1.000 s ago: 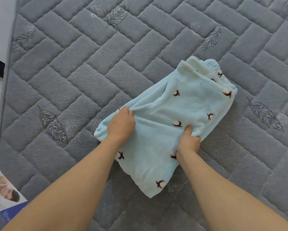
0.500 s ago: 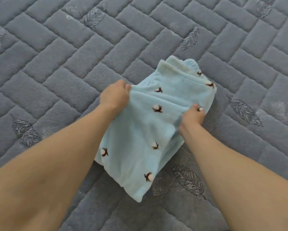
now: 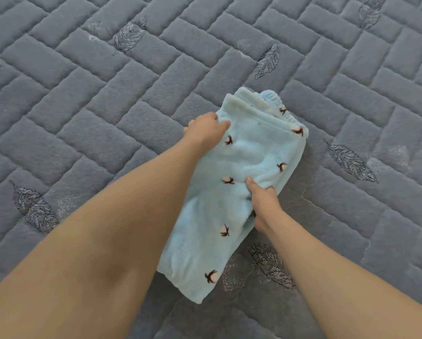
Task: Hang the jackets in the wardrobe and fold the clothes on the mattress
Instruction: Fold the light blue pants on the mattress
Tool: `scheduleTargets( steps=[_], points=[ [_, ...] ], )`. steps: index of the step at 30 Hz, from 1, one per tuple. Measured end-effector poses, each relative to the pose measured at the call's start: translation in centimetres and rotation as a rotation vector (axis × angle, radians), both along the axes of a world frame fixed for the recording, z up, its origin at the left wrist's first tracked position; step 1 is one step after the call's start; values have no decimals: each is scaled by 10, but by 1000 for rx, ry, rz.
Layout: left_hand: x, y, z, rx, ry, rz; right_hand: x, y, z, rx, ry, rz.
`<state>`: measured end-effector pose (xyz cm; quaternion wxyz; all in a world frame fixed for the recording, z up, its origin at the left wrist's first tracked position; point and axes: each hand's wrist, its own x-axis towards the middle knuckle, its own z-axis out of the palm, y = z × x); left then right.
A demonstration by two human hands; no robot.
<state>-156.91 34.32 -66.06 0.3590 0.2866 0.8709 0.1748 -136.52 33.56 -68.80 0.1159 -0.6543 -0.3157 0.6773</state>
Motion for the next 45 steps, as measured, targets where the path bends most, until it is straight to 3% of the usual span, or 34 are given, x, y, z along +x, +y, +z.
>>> scheduleTargets(
  steps=[4, 8, 10, 15, 19, 22, 24, 26, 28, 30, 32, 34, 37, 39, 42, 45],
  points=[
    [-3, 26, -8, -110, 44, -65, -6, -5, -7, 35, -41, -11],
    [4, 40, -1, 262, 329, -76, -11, -6, -13, 159, -59, -31],
    [9, 40, 0, 347, 378, -77, -14, -6, -14, 206, -146, -32],
    [1, -26, -19, 34, 176, 31, -11, -41, -12, 194, -646, 50],
    [-3, -149, -25, -216, 57, -94, -2, -113, -3, 5, -565, -21],
    [-5, -220, -21, -189, -96, 47, 6, -153, -1, -212, -635, 161],
    [-3, -246, -21, -75, 241, -181, 8, -159, -4, -297, -645, 215],
    [2, -261, -22, 173, 618, -601, 9, -153, -7, -283, -580, 231],
    [9, -274, -28, 356, 711, -1059, 10, -149, -10, -228, -514, 210],
    [21, -283, -34, 196, 685, -1197, 11, -153, -10, -224, -396, 121],
    [26, -278, -36, -124, 685, -1094, 9, -157, -5, -278, -246, -6],
    [34, -269, -33, -292, 641, -978, 6, -156, 3, -312, -202, -62],
    [41, -246, -18, -275, 540, -881, 10, -138, 15, -387, -204, -130],
    [51, -226, 2, -314, 411, -867, 26, -126, 23, -481, -193, -59],
    [76, -190, 41, -675, 116, -1022, 79, -117, 42, -706, -226, -26],
    [98, -146, 86, -959, 4, -1210, 118, -98, 66, -804, -250, -24]
  ],
)
